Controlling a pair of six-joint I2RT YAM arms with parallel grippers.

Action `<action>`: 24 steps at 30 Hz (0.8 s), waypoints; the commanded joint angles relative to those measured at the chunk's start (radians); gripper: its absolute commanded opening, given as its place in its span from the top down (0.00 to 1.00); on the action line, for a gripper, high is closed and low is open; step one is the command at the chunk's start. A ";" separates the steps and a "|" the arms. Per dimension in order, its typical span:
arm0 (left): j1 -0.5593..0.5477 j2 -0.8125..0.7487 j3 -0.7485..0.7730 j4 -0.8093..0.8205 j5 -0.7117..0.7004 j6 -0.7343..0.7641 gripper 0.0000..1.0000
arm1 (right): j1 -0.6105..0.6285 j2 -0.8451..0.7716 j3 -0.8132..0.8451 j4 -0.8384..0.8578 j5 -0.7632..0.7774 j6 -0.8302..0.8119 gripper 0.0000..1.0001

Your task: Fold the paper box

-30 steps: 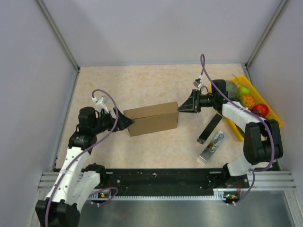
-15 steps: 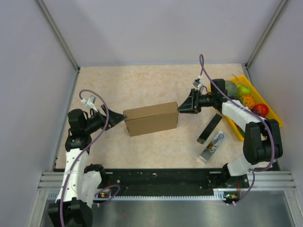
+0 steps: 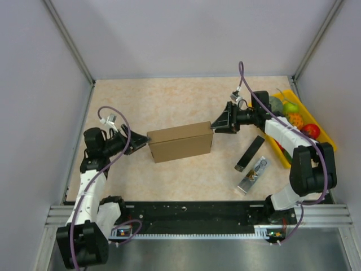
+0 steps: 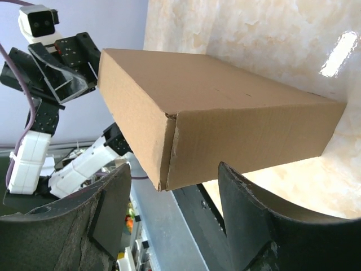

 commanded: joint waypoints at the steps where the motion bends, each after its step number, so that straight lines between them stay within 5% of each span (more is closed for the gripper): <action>1: 0.007 0.030 -0.032 0.082 0.039 -0.006 0.37 | 0.007 0.009 0.048 0.046 -0.028 0.008 0.37; 13: 0.007 0.064 -0.082 0.103 0.016 0.026 0.47 | 0.033 0.073 0.016 0.055 -0.024 -0.033 0.43; 24: 0.010 0.176 -0.224 0.143 -0.082 0.099 0.81 | 0.022 0.148 -0.102 0.150 0.045 -0.018 0.78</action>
